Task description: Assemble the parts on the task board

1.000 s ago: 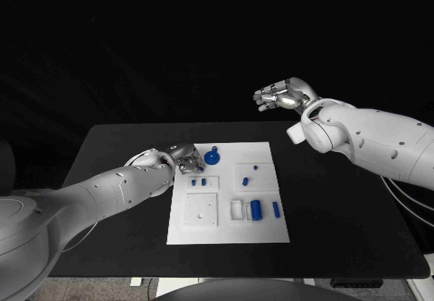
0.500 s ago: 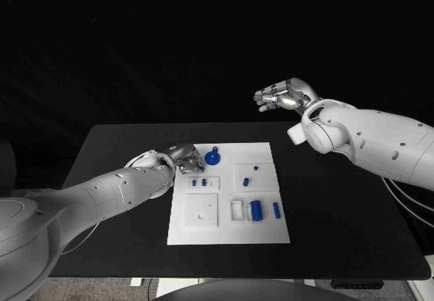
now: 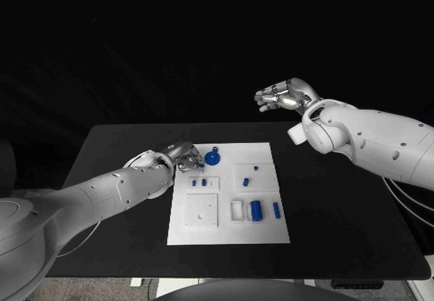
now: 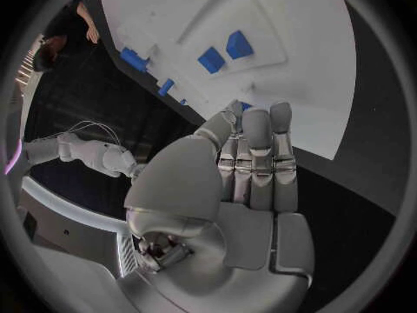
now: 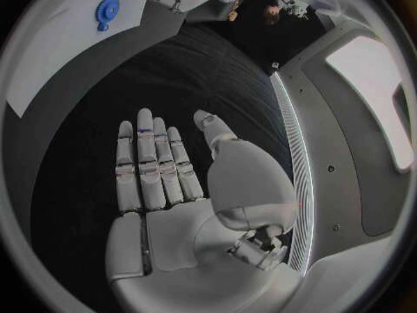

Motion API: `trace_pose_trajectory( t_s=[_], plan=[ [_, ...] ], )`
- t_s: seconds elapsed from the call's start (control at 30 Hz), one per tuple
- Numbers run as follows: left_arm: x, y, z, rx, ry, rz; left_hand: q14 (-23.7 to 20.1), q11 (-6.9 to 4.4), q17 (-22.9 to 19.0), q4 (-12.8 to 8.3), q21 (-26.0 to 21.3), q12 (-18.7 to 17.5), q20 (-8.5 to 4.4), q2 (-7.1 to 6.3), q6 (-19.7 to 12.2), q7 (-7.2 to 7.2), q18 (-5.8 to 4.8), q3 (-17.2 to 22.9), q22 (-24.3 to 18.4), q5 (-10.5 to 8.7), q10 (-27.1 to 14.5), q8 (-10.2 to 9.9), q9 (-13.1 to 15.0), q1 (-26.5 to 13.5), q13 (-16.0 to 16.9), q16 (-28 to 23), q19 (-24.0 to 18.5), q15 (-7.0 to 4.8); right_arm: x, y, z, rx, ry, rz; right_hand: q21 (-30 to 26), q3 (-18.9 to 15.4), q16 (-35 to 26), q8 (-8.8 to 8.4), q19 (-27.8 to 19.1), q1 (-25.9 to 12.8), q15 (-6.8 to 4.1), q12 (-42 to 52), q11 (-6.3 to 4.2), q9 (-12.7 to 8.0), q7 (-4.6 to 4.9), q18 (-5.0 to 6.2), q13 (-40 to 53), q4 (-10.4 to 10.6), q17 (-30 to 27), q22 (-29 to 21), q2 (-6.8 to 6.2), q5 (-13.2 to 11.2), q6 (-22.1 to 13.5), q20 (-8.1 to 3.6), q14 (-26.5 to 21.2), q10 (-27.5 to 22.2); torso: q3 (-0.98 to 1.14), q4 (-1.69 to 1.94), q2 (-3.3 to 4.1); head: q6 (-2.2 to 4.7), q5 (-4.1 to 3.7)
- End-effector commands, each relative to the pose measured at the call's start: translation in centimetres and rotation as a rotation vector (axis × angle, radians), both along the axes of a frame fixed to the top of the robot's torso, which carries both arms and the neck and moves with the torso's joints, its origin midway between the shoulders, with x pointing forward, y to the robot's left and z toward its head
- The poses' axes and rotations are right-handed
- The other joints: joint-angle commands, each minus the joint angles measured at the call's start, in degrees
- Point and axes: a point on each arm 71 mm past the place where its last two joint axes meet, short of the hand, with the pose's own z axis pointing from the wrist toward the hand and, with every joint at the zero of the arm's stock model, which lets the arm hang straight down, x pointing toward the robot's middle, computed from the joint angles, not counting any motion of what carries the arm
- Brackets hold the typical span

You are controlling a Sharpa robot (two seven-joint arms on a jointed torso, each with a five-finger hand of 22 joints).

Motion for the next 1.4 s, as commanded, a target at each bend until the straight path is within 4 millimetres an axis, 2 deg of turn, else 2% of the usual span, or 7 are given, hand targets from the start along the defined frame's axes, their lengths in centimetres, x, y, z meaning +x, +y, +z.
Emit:
trace_pose_trajectory(
  t_s=[0.03, 0.6, 1.4],
  plan=[
    [0.0, -0.1, 0.1, -0.029, 0.006, 0.001, 0.19, -0.11, -0.08, 0.02, 0.05, 0.13, -0.20, 0.27, 0.29, 0.14, 0.98, 0.33, 1.02, 0.14, 0.40, 0.15, 0.08, -0.08, 0.06, -0.01, 0.36, -0.18, -0.1, 0.1, 0.0, 0.000, -0.003, 0.019, -0.03, 0.12, -0.39, -0.18, -0.40, 0.07, 0.44, -0.23, 0.09, 0.01, 0.17, -0.79, -0.08, 0.24, -0.05, -0.03, -0.35, 0.33, -0.06, -0.18, -0.06, -0.18, 0.00, 0.01, 0.00, 0.00, 0.02],
    [-0.2, 0.4, -0.7, 0.036, 0.098, 0.004, 0.12, -0.11, -0.05, -0.03, 0.01, 0.13, -0.22, 0.19, 0.31, 0.13, 0.95, 0.52, 1.11, 0.61, 0.44, 0.16, 0.11, -0.07, 0.06, -0.03, 0.26, -0.19, 0.0, 0.1, 0.0, 0.000, -0.003, 0.019, -0.03, 0.05, -0.40, -0.17, -0.45, 0.06, 0.45, -0.24, 0.10, 0.01, 0.19, -0.79, -0.09, 0.22, -0.08, -0.03, -0.37, 0.31, -0.09, -0.16, -0.10, -0.22, 0.01, -0.02, 0.03, -0.09, 0.09],
    [-0.2, -0.1, -0.9, 0.069, 0.117, -0.010, 0.11, -0.13, -0.01, -0.06, 0.08, 0.13, -0.24, 0.14, 0.34, 0.12, 0.94, 0.63, 1.13, 0.63, 0.52, 0.16, 0.12, -0.11, 0.07, 0.01, 0.26, -0.20, 0.0, 0.2, 0.0, 0.000, -0.003, 0.021, -0.03, 0.05, -0.40, -0.17, -0.45, 0.06, 0.45, -0.24, 0.10, 0.01, 0.19, -0.79, -0.09, 0.22, -0.08, -0.03, -0.37, 0.31, -0.09, -0.16, -0.10, -0.22, 0.03, -0.09, 0.02, -0.24, -0.12]
  ],
)
